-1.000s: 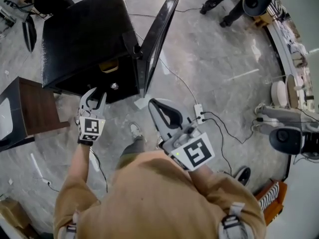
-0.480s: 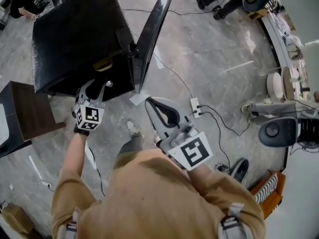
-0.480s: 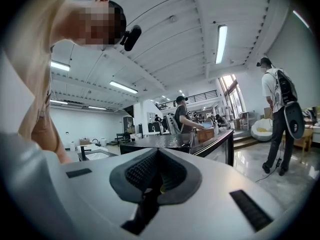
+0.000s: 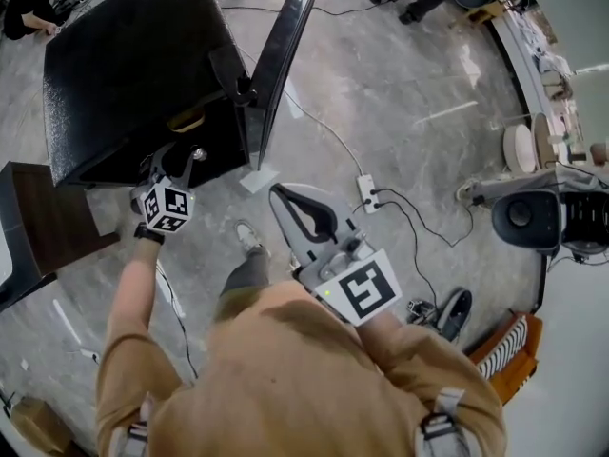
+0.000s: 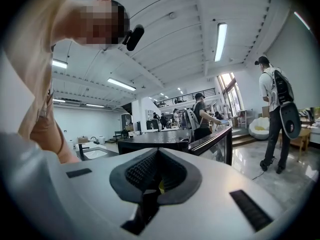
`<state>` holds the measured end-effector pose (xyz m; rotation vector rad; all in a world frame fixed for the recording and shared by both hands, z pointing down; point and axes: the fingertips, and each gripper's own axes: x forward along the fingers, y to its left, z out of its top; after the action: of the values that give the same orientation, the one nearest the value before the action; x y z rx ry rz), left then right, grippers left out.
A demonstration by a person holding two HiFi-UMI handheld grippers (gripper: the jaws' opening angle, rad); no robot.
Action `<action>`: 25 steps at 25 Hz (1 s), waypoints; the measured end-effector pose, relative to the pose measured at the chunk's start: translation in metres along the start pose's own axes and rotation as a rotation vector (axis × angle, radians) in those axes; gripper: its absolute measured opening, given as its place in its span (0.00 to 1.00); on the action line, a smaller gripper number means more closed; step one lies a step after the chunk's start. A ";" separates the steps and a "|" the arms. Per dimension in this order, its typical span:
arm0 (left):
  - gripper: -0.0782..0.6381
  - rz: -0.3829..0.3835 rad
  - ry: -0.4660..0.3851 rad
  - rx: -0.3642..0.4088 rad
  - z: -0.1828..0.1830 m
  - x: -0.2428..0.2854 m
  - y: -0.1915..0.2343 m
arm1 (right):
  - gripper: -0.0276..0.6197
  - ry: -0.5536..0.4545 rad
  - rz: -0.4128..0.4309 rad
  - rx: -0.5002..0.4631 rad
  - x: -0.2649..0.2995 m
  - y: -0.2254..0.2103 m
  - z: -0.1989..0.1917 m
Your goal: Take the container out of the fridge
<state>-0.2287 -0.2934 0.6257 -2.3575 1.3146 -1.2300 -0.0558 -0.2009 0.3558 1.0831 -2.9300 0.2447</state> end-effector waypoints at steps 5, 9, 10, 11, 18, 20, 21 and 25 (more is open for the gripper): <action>0.28 -0.016 0.049 0.032 0.002 0.019 0.000 | 0.04 0.010 -0.011 0.004 -0.003 -0.007 0.005; 0.28 -0.021 0.076 0.061 0.004 0.027 0.004 | 0.04 0.006 -0.016 0.006 -0.005 -0.009 0.011; 0.28 -0.022 0.080 0.070 0.003 0.028 0.005 | 0.04 0.006 -0.017 0.006 -0.004 -0.009 0.010; 0.28 -0.023 0.085 0.079 0.001 0.031 0.006 | 0.04 0.008 -0.019 0.006 -0.004 -0.009 0.010; 0.28 -0.023 0.124 0.110 -0.008 0.051 0.013 | 0.04 0.029 -0.026 0.004 -0.003 -0.014 0.003; 0.28 -0.029 0.147 0.119 -0.014 0.057 0.011 | 0.04 0.030 -0.027 0.003 -0.003 -0.014 0.002; 0.28 -0.032 0.158 0.123 -0.017 0.059 0.009 | 0.04 0.031 -0.027 0.002 -0.003 -0.013 0.002; 0.28 -0.030 0.179 0.131 -0.027 0.067 0.003 | 0.04 0.042 -0.025 0.001 -0.006 -0.008 -0.007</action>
<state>-0.2327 -0.3412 0.6805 -2.2280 1.2099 -1.5177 -0.0457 -0.2021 0.3634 1.1000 -2.8780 0.2651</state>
